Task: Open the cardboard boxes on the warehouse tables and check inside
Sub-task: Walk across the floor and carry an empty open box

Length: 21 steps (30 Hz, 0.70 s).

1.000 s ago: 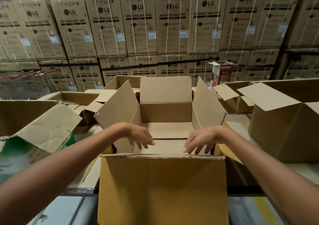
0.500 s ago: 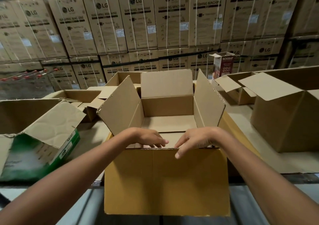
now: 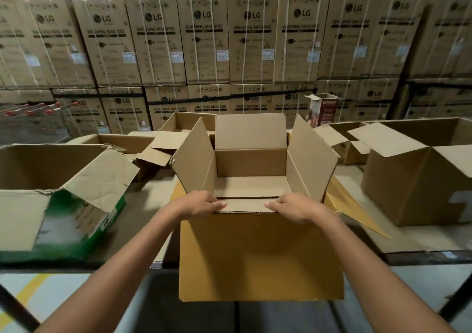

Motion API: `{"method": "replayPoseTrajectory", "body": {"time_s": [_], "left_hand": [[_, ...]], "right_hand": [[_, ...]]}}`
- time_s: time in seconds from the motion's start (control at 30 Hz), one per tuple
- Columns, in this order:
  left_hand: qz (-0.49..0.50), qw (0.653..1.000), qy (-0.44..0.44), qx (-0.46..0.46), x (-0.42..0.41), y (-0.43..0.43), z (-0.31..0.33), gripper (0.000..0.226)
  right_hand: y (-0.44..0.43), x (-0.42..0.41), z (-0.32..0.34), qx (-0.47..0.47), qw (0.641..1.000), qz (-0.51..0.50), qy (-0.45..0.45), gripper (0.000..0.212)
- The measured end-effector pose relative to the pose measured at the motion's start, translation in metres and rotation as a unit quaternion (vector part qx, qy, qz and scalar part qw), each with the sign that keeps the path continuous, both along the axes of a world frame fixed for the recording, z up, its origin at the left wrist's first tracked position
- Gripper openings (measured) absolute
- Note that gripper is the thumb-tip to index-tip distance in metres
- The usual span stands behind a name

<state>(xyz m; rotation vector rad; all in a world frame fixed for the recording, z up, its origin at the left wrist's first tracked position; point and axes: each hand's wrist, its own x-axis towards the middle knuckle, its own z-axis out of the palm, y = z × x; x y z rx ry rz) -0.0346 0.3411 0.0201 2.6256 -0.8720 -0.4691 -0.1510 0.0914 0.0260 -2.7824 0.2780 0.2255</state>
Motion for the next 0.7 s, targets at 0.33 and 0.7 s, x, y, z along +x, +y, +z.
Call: {"method": "replayPoseTrajectory", "body": {"time_s": [0.33, 0.7], "left_hand": [[0.054, 0.949, -0.232, -0.205, -0.049, 0.059, -0.064, 0.042], [0.078, 0.943, -0.252, -0.202, -0.093, 0.061, -0.028, 0.050]], "right_hand": [[0.082, -0.057, -0.044, -0.085, 0.972, -0.062, -0.211, 0.044], [0.107, -0.086, -0.016, 0.009, 0.961, -0.024, -0.276, 0.054]]}}
